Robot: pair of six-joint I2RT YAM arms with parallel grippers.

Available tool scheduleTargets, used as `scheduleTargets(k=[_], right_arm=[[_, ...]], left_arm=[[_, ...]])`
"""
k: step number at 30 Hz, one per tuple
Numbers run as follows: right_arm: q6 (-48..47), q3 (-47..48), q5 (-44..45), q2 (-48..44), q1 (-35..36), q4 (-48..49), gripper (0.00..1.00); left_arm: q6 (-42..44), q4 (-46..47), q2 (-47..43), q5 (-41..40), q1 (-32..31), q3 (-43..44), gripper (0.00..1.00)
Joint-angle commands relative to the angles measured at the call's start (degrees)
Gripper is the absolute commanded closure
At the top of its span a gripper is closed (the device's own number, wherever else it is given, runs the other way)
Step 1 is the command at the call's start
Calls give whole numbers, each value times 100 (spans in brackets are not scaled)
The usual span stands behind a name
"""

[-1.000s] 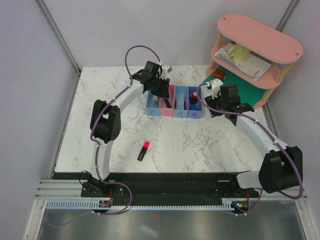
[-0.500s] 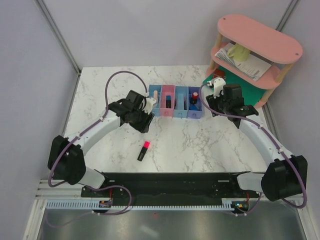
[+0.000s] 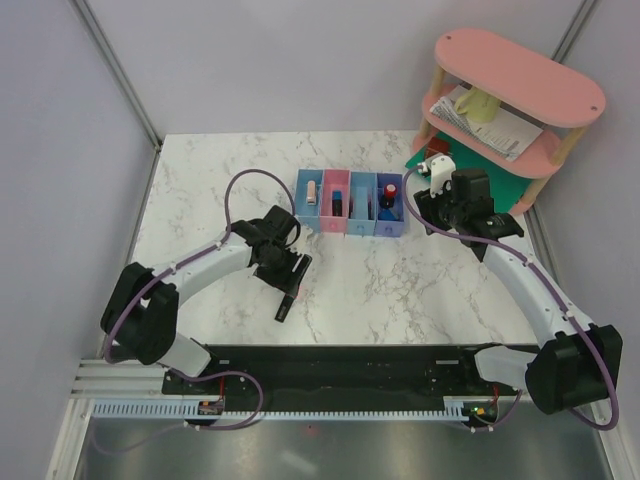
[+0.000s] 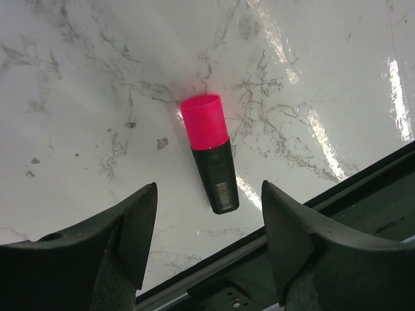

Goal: Sort the stationery into containers
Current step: Pick up the pen from the center of the board.

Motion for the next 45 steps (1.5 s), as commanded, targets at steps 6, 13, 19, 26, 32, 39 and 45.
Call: scheduleTargets(k=[6, 13, 19, 26, 32, 39, 45], right_arm=[[27, 113, 95, -166, -27, 43, 38], [27, 148, 51, -149, -36, 43, 37], [1, 236, 33, -201, -27, 16, 36], [18, 421, -63, -201, -36, -80, 24], [-35, 421, -72, -201, -36, -116, 2], [-79, 210, 7, -228, -36, -72, 2], [-114, -44, 121, -237, -62, 78, 2]], left_arm=[[-521, 376, 856, 284, -188, 85, 28], [-600, 481, 1401, 241, -215, 200, 30], [-644, 604, 1770, 162, -223, 217, 63], [-609, 596, 1885, 205, -241, 253, 98], [-407, 429, 1561, 459, -241, 506, 98], [-363, 402, 1120, 794, -232, 1464, 98], [-547, 358, 1672, 707, -74, 3326, 98]])
